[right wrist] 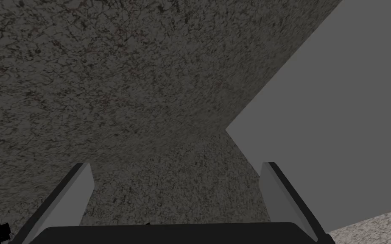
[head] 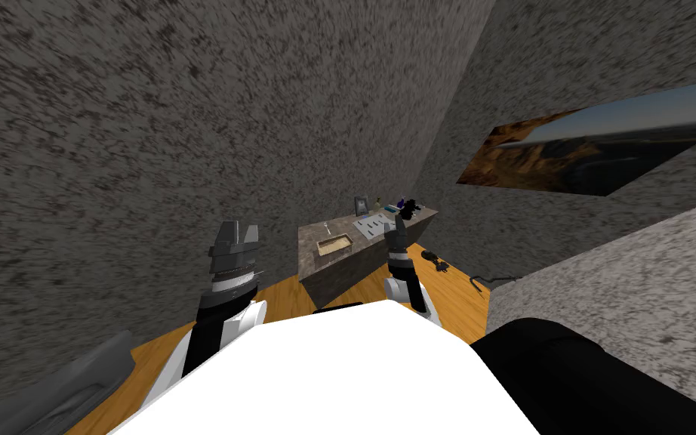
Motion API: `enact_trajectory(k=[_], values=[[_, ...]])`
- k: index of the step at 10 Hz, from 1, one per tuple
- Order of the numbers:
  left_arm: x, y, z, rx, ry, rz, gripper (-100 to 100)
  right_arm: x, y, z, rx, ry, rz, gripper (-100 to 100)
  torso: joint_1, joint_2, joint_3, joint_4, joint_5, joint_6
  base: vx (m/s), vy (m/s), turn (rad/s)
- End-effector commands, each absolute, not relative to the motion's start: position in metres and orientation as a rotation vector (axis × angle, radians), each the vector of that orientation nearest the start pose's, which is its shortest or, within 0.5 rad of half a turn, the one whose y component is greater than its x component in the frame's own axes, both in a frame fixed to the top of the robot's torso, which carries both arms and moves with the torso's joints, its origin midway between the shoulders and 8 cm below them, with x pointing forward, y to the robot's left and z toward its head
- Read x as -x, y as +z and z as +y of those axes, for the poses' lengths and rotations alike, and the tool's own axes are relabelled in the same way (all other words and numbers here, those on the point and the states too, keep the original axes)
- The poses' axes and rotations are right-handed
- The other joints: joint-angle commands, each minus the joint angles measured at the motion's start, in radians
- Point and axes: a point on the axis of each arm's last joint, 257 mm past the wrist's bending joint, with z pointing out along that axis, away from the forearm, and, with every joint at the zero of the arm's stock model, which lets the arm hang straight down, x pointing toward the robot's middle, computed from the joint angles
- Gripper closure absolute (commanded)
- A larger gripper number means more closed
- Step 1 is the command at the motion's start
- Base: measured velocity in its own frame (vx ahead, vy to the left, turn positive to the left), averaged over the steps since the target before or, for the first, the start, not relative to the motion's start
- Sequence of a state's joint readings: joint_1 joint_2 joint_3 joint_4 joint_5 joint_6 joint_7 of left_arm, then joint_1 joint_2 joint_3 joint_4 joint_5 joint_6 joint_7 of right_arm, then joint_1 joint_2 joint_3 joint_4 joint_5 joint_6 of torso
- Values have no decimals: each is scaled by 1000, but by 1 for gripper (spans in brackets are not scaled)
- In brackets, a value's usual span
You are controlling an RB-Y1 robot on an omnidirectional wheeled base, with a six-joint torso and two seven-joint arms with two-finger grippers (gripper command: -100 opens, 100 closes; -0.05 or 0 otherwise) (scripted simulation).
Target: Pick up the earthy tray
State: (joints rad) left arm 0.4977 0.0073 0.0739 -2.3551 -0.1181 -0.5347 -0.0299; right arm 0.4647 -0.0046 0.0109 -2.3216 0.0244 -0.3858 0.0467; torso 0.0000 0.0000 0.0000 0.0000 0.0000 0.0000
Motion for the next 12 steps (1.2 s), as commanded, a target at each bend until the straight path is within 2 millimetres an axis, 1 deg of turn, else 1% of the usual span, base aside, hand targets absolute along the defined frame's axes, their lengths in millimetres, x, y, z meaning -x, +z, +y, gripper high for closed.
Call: enact_trajectory(k=[1, 2, 4, 7, 8, 11, 12], values=[[-321, 63, 280, 468, -1149, 616, 0, -361, 27, -267, -634, 1245, 707, -100, 0, 0, 0, 0, 0, 0, -44, 9, 47], [-321, 63, 280, 468, -1149, 616, 0, -364, 20, -264, -618, 1232, 740, -100, 0, 2, 1, 0, 0, 0, -70, 13, 61], [-321, 63, 280, 468, -1149, 616, 0, -371, 2, -258, -580, 1194, 822, -100, 1, 5, 3, 1, 0, 0, -89, 21, 71], [-321, 63, 280, 468, -1149, 616, 0, -384, -40, -252, -511, 1105, 974, -100, 3, 5, 3, 1, 1, 0, -69, 51, 109], [-321, 63, 280, 468, -1149, 615, 0, -384, -40, -252, -506, 1104, 979, -100, 4, 5, 3, 1, 1, 0, -50, 44, 39], [-321, 63, 280, 468, -1149, 616, 0, -393, -91, -251, -407, 983, 1143, -100, 3, 3, 2, 1, 1, 0, -42, 66, 145], [-321, 63, 280, 468, -1149, 615, 0, -394, -97, -253, -401, 975, 1163, -100, 5, 3, 2, 1, 1, 0, -34, 67, 42]])
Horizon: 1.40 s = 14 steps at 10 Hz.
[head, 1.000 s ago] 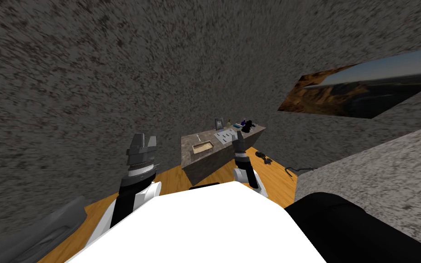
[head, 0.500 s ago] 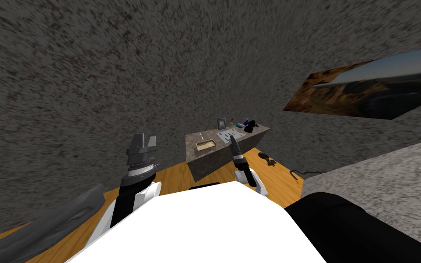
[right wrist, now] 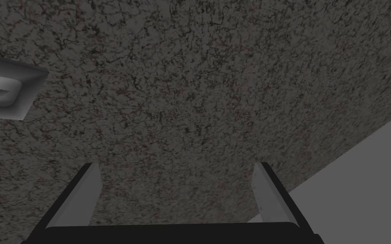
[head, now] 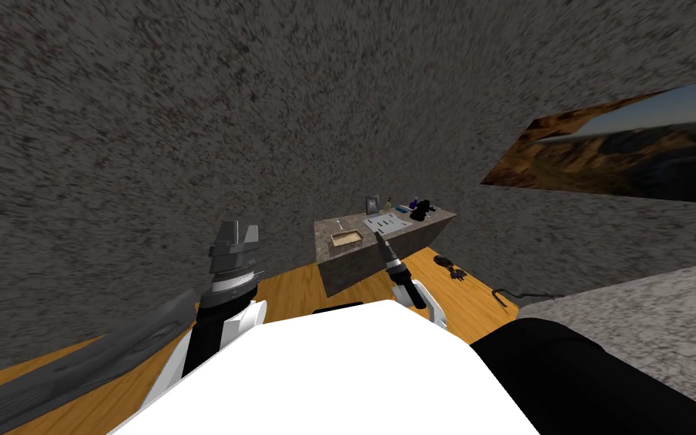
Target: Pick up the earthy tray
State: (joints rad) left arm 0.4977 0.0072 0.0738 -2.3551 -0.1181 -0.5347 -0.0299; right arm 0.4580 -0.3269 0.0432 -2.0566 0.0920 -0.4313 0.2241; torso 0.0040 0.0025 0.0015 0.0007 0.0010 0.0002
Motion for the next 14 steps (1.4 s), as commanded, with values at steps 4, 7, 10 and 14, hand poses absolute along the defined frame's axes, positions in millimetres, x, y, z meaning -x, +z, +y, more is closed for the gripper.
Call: enact_trajectory(k=[4, 7, 10, 14], values=[[-321, 63, 280, 468, -1149, 616, 0, -397, -141, -260, -312, 869, 1293, -100, -1, -1, -1, 0, 0, -1, -22, 56, 99], [-321, 63, 280, 468, -1149, 616, 0, -396, -182, -272, -202, 755, 1414, -100, -1, -1, -1, 0, 0, 0, -16, 70, 108], [-321, 63, 280, 468, -1149, 616, 0, -394, -212, -285, -149, 683, 1490, -100, 0, -1, -1, 0, 0, 0, -12, 69, 102], [-321, 63, 280, 468, -1149, 616, 0, -386, -258, -314, -21, 544, 1615, -100, 1, -2, -1, 0, 0, 0, -5, 80, 120]])
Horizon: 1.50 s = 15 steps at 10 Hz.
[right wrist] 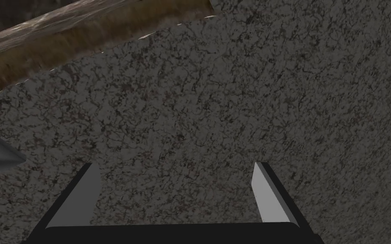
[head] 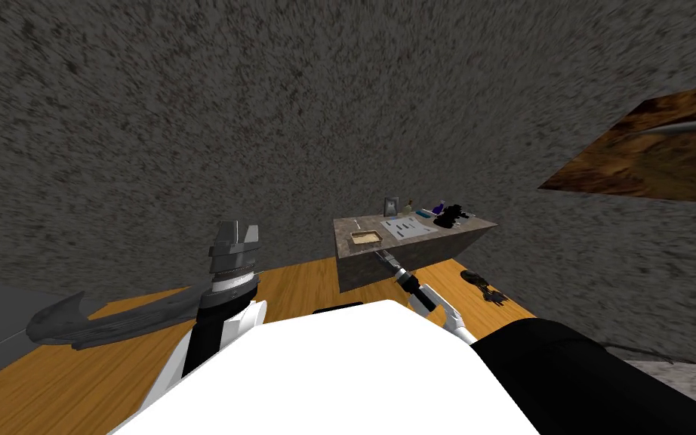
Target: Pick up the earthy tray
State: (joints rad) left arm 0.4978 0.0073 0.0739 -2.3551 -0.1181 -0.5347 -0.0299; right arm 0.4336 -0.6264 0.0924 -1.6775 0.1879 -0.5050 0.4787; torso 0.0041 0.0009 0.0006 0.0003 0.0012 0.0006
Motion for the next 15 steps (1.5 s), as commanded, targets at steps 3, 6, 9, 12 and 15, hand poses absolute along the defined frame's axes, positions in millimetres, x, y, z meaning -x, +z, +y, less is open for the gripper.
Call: enact_trajectory(k=[3, 6, 9, 12, 15], values=[[-321, 63, 280, 468, -1149, 616, 0, -375, -291, -343, 131, 410, 1711, -100, 0, 0, 0, 0, 0, 0, -5, 88, 138], [-321, 63, 280, 468, -1149, 616, 0, -368, -311, -365, 203, 334, 1767, -100, -3, 0, 0, 0, -1, 0, 4, 56, 86], [-321, 63, 280, 468, -1149, 616, 0, -355, -335, -395, 269, 245, 1836, -100, 0, -1, 0, 0, 0, -1, 7, 78, 117], [-321, 63, 280, 468, -1149, 616, 0, -340, -354, -434, 433, 115, 1904, -100, 0, -1, 0, 0, 0, 0, 10, 86, 134], [-321, 63, 280, 468, -1149, 616, 0, -323, -372, -472, 501, 18, 1971, -100, 1, -1, 0, 0, 0, 0, 12, 85, 117]])
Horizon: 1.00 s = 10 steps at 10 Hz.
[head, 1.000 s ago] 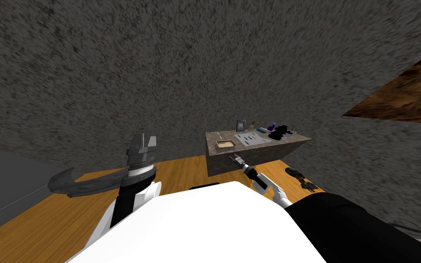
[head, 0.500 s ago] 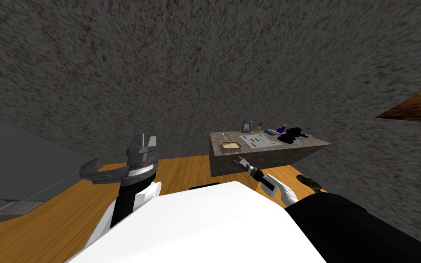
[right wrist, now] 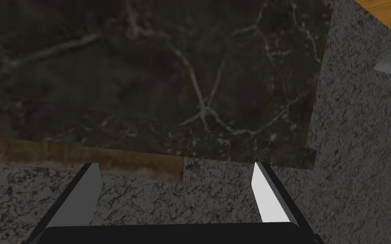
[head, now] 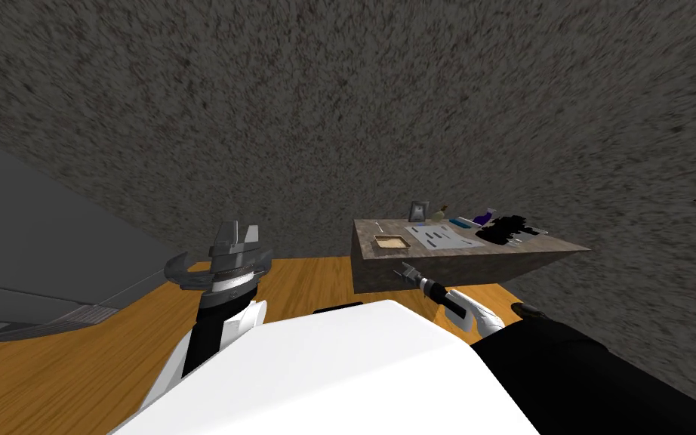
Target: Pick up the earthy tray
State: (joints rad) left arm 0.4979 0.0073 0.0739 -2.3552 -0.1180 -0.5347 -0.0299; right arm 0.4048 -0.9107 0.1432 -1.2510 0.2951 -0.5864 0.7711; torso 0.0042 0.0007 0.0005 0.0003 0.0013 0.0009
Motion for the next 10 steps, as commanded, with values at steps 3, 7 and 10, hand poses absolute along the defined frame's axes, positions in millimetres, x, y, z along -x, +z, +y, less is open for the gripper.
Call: enact_trajectory(k=[3, 7, 10], values=[[-321, 63, 280, 468, -1148, 616, 0, -312, -378, -497, 582, -52, 2005, -100, -1, 0, 0, 0, 0, 0, 11, 59, 76], [-321, 63, 280, 468, -1148, 616, 0, -292, -381, -544, 742, -180, 2055, -100, -1, 0, 0, 0, 0, 0, 9, 57, 102], [-321, 63, 280, 468, -1149, 616, 0, -271, -386, -582, 804, -267, 2110, -100, 1, -1, 0, 0, 0, -1, 22, 77, 99]])
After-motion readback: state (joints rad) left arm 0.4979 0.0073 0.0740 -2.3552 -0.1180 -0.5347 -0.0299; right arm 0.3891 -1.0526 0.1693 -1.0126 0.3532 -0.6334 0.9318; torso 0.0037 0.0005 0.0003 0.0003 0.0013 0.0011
